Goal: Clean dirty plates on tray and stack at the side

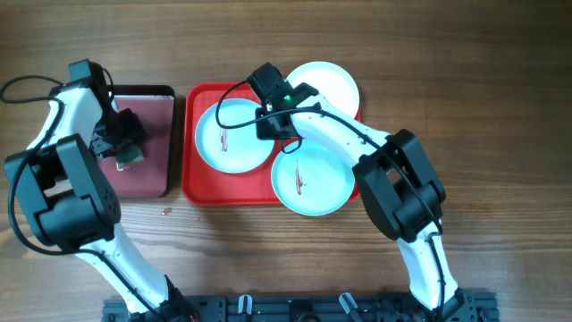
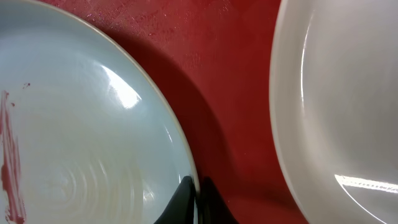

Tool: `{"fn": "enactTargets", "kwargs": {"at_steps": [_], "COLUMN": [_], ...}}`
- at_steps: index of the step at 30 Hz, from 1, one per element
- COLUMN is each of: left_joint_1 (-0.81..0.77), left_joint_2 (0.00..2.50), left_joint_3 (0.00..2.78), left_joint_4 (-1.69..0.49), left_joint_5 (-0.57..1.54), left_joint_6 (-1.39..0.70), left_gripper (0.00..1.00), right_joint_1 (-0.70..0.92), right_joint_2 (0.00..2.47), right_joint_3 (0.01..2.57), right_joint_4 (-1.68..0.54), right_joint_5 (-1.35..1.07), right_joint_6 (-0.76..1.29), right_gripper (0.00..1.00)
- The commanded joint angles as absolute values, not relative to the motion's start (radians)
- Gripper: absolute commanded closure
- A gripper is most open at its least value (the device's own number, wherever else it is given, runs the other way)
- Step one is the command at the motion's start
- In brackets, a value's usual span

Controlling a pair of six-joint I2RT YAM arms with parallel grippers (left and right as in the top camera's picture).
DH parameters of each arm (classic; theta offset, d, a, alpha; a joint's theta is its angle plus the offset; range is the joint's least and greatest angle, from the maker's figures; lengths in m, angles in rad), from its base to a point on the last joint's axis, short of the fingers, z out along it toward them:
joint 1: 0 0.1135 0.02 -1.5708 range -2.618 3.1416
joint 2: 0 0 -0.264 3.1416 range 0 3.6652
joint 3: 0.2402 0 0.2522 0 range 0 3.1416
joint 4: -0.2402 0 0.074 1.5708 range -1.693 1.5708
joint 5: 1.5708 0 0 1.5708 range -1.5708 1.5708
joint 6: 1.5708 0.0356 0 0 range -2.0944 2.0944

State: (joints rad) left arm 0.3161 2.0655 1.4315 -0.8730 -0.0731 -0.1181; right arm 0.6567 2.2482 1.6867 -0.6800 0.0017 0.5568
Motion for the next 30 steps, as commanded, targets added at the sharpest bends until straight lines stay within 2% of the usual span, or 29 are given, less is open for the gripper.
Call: {"fn": "enactTargets", "kwargs": {"at_steps": [1,4,8,13,30], "left_joint_1": [0.31,0.31,0.309,0.31,0.31], "left_joint_2": [2.08,2.046,1.929,1.818,1.819], "left_joint_3": [1.426,1.443,1.577,1.584,1.584], "left_joint_4": [-0.876,-0.892,-1.041,-1.137,-1.134], "left_joint_5": [-0.056,-0.048,-0.045,-0.042,-0.026], "left_joint_6": [-0.113,-0.121,-0.143,-0.142,-0.142], "left_gripper": [0.96,0.96,0.96,0.96,0.96], "right_joint_1": [0.66,0.66,0.66,0.66,0.66], "right_joint_2": [2.3,2.3,2.3,2.3,2.3], "right_joint_3": [1.693,1.693,1.693,1.693,1.693], "right_joint_4": [-0.682,-0.681,-0.681,-0.681,-0.682], "right_joint_5": [0.031,0.031,0.03,0.027,0.0], "right_joint_6": [0.564,0.565,0.565,0.564,0.549], "right_gripper": [0.95,0.94,0.94,0.96,0.96]}}
